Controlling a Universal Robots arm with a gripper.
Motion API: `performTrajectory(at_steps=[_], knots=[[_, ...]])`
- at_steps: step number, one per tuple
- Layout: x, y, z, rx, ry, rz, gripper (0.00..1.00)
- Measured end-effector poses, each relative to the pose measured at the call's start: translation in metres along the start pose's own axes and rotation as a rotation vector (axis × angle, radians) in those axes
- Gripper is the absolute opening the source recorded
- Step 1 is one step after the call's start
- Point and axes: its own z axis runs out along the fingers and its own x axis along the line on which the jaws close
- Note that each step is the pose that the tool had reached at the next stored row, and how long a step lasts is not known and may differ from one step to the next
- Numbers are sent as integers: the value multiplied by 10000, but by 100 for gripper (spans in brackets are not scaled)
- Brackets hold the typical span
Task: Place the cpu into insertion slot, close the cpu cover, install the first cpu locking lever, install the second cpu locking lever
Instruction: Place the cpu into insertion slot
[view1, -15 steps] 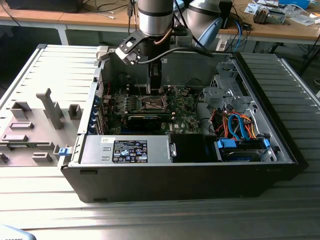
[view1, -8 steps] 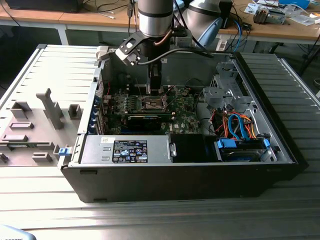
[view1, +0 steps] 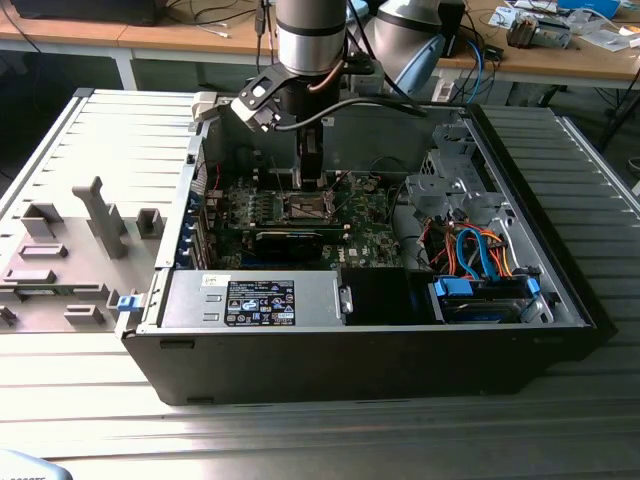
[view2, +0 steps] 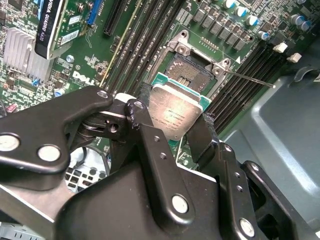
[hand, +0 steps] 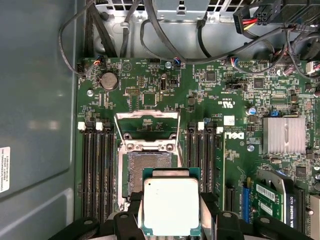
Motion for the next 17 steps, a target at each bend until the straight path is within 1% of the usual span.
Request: performTrajectory(at_steps=[17], knots=[[38, 0, 24, 0, 0, 0, 54]])
